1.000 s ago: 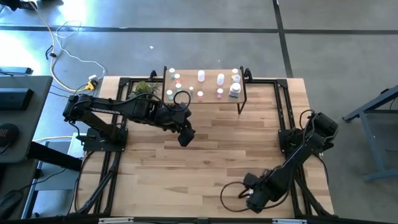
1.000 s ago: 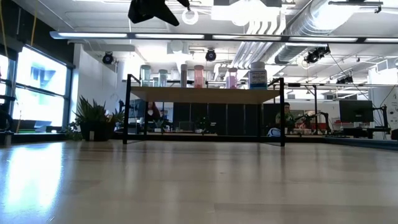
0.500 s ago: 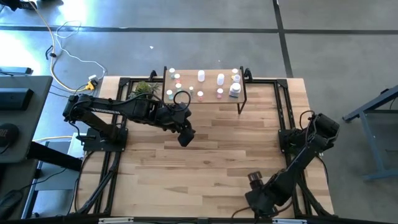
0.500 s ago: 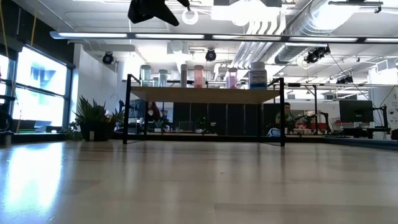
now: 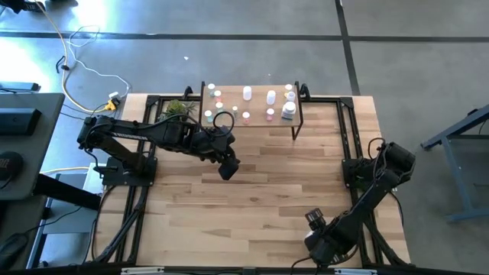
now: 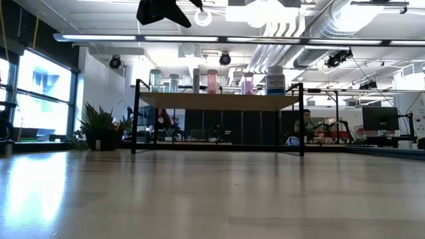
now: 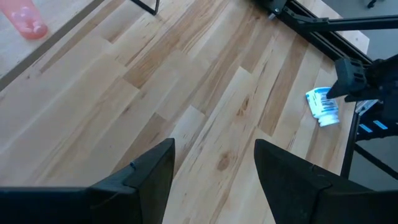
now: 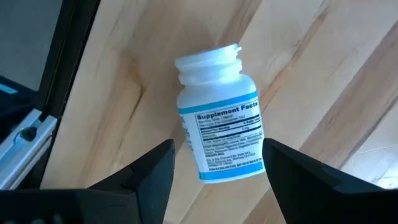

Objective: Pick and place medicine bottles onto shelf by color
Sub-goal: Put the white blue pill bottle on the shelf

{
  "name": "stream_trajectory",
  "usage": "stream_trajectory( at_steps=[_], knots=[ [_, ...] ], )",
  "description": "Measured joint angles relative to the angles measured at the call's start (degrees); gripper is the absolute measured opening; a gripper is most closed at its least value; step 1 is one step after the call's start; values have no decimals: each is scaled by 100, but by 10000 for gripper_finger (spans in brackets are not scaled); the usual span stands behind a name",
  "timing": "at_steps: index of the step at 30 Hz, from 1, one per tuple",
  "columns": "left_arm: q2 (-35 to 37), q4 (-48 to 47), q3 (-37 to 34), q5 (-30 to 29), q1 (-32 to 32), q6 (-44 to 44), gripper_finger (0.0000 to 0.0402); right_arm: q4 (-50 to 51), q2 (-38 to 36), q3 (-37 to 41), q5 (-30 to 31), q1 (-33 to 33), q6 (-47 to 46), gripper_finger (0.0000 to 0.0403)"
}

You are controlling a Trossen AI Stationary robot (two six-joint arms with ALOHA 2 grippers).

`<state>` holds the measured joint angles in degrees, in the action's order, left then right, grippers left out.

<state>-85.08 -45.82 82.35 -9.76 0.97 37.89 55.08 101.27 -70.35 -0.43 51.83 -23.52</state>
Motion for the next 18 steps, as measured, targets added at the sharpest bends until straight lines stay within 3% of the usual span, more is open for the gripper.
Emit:
stream_trajectory(
  at_steps=[10, 18],
  knots=[
    [0, 0, 0, -2, 0, 2, 211, -4, 240, 0, -157, -9, 544, 232],
    [0, 0, 0, -2, 0, 2, 211, -35, 345, -2, -112, -9, 436, 232]
  ],
)
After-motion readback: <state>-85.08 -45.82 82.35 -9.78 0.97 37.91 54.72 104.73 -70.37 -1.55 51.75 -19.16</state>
